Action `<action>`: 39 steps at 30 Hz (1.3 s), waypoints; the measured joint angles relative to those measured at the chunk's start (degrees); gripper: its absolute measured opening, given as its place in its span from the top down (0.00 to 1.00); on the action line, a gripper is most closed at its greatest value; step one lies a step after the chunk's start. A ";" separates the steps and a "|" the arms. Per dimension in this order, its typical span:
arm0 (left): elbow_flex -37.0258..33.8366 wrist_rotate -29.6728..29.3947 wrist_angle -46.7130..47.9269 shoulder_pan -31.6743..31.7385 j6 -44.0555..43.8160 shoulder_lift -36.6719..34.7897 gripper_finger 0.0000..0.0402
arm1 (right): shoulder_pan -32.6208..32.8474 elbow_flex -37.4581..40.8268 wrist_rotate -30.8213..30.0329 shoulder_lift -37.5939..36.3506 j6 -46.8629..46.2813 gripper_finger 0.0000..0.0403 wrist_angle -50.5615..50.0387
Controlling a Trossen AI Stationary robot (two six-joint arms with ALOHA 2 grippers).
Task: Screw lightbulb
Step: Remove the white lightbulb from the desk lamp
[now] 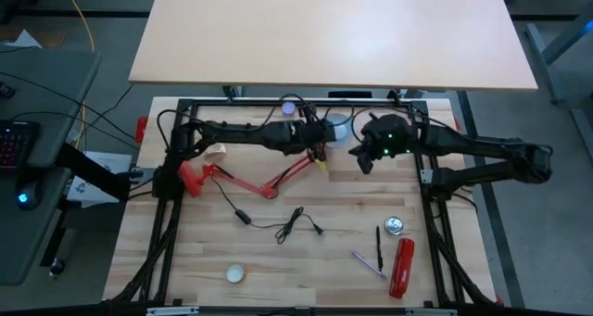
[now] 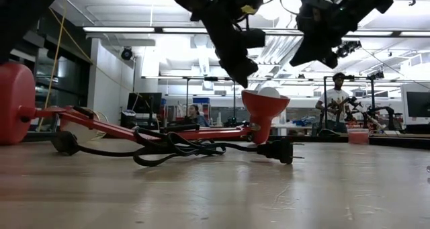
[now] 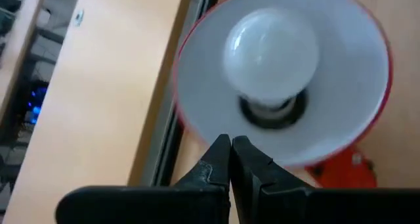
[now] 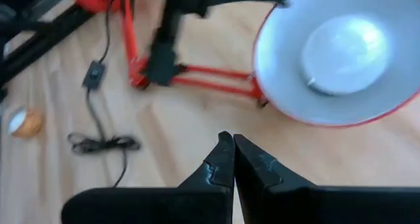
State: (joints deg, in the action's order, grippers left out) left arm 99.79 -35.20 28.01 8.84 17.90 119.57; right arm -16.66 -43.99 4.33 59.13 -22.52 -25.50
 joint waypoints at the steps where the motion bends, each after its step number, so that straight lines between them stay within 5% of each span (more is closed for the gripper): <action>1: 0.00 0.58 1.19 0.08 -0.32 -0.48 1.00 | -0.31 0.00 -0.81 -0.18 0.02 1.00 0.33; 7: -0.50 9.84 8.45 -0.61 -8.48 -7.50 1.00 | -2.55 -2.69 0.03 -0.74 5.34 1.00 2.65; 11: -7.99 18.61 5.39 0.36 -18.39 -14.24 1.00 | -4.09 -4.99 0.68 0.31 11.22 0.98 1.45; 18: -27.88 18.31 -1.19 -2.65 -28.64 -26.89 1.00 | -4.71 -9.46 0.09 6.04 23.98 0.70 -3.04; 27: -40.20 20.20 -1.37 2.41 -22.28 -36.78 1.00 | -3.72 -17.57 -13.64 18.92 31.21 0.29 -9.02; 32: -42.89 29.95 -8.73 8.27 -16.29 -36.82 1.00 | -2.67 -24.83 -23.27 25.36 39.39 0.24 -13.49; 39: -43.54 38.59 -16.56 12.63 -14.28 -33.39 1.00 | -0.37 -34.64 -22.23 32.05 37.44 0.24 -23.78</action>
State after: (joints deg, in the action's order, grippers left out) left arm 56.25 3.39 11.44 21.47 3.62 86.19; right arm -17.03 -78.63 -17.89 91.18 14.92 -49.27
